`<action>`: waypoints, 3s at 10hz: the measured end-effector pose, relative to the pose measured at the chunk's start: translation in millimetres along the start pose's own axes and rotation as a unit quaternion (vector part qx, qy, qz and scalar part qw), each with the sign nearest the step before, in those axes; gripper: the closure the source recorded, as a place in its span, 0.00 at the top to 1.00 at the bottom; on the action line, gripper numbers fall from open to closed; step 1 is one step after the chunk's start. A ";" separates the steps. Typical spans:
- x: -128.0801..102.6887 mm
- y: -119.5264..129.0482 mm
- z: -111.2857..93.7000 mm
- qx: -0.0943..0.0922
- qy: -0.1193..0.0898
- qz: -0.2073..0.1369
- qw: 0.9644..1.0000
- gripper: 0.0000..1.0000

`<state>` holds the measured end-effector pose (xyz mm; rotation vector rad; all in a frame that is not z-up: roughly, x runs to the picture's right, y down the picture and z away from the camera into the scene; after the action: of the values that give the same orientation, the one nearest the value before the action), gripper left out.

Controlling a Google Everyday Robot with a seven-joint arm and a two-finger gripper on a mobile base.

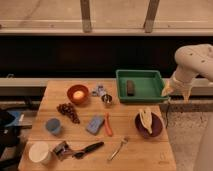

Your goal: Wipe tray with eraser

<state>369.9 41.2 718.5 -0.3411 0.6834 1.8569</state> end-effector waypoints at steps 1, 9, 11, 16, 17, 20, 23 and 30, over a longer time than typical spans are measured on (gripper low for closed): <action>0.0 0.0 0.0 0.000 0.000 0.000 1.000 0.69; -32.1 23.9 -4.0 -0.013 -0.026 -0.025 0.999 0.69; -51.1 59.2 -7.4 -0.037 -0.040 -0.051 0.997 0.69; -70.8 169.3 -21.8 -0.138 -0.069 -0.191 0.969 0.69; -69.5 177.7 -25.7 -0.155 -0.075 -0.214 0.961 0.69; -66.2 198.4 -32.8 -0.183 -0.085 -0.257 0.945 0.69; -56.6 194.9 -12.9 -0.141 -0.093 -0.251 0.953 0.69; -41.1 208.8 33.0 -0.142 -0.068 -0.244 0.957 0.69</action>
<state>196.3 -23.9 828.0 -0.5125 0.2070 1.4814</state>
